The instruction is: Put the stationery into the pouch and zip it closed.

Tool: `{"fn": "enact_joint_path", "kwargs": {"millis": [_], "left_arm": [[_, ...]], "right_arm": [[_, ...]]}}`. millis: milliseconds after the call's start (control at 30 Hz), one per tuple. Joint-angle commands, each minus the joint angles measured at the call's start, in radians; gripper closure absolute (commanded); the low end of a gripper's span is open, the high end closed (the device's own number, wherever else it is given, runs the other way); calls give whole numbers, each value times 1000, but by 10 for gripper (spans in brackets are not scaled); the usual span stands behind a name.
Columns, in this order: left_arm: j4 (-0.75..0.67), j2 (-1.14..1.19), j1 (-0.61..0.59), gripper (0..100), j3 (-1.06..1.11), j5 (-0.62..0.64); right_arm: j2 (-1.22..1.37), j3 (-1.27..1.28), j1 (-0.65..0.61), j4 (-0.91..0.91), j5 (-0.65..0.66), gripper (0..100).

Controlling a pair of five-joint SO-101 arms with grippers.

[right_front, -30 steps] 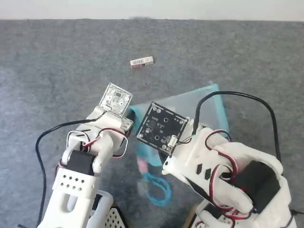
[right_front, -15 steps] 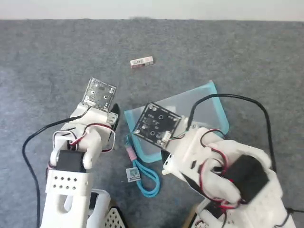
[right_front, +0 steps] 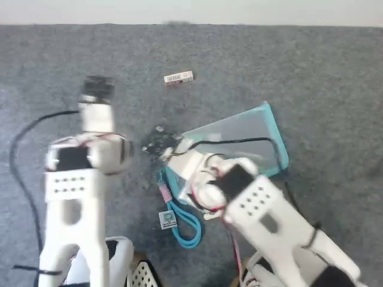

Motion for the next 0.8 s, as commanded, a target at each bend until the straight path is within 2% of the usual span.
{"fn": "enact_joint_path", "kwargs": {"millis": [0, 67, 133, 233, 433, 767], "left_arm": [[-28, 35, -238, 833, -130, 55], [-31, 63, -370, 833, -188, 63], [-29, 92, -468, 817, -240, 63], [-26, 133, -559, 792, -305, 63], [-32, 196, -569, 791, -343, 61], [-32, 204, -559, 789, -344, 61]], "right_arm": [[117, -14, -65, -102, -63, 821], [191, -25, -96, -148, -97, 783], [263, -41, -127, -200, -135, 790], [355, -86, -162, -248, -218, 823], [455, -187, -176, -246, -298, 832], [595, -229, -186, -285, -302, 832]]}}
